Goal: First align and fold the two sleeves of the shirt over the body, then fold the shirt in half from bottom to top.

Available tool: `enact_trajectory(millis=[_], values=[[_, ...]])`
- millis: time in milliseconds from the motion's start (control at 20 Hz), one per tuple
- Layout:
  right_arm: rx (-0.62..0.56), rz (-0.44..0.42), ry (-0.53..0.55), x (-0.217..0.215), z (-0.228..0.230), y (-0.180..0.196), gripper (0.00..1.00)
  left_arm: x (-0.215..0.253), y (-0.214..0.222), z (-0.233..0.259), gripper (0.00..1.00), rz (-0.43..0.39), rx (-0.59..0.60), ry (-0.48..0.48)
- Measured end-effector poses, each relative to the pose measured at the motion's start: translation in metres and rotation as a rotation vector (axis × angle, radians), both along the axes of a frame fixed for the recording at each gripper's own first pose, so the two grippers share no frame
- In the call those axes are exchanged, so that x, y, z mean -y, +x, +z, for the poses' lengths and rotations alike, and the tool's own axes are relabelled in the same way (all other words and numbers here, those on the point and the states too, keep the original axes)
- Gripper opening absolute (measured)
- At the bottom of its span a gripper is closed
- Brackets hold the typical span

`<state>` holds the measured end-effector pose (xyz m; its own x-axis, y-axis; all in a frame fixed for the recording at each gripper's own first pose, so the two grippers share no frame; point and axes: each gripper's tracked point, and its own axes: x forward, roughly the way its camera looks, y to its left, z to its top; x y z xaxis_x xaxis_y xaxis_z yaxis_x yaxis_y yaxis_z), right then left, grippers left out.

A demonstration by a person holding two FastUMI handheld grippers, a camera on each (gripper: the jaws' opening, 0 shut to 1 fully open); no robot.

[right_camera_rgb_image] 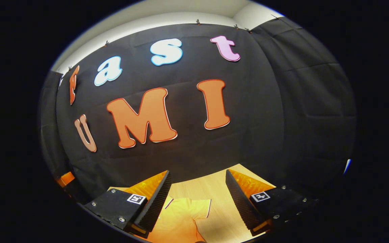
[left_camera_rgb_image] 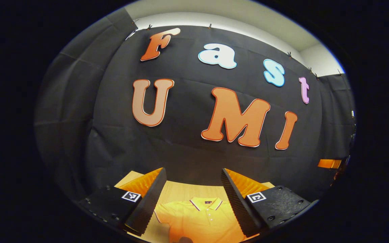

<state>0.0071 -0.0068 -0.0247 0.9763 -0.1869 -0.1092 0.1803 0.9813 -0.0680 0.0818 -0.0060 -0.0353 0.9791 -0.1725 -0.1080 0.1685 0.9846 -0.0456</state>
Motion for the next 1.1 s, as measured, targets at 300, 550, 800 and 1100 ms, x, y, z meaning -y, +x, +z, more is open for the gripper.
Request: enact_trajectory(millis=[300, 550, 800, 1100], values=[[-0.130, 0.035, -0.014, -0.018, -0.031, 0.039, 0.97, -0.017, 0.010, -0.009, 0.98, 0.030, -0.035, 0.033], [-0.391, -0.021, -0.095, 0.000, -0.081, 0.068, 0.98, -0.031, 0.015, -0.025, 0.98, 0.038, -0.054, 0.030], [-0.562, -0.029, -0.096, 0.007, -0.128, 0.102, 0.98, -0.047, 0.017, -0.041, 0.98, 0.056, -0.096, 0.069], [-0.778, -0.131, -0.106, 0.051, -0.212, 0.136, 0.99, -0.063, 0.021, -0.051, 0.98, 0.084, -0.116, 0.103]])
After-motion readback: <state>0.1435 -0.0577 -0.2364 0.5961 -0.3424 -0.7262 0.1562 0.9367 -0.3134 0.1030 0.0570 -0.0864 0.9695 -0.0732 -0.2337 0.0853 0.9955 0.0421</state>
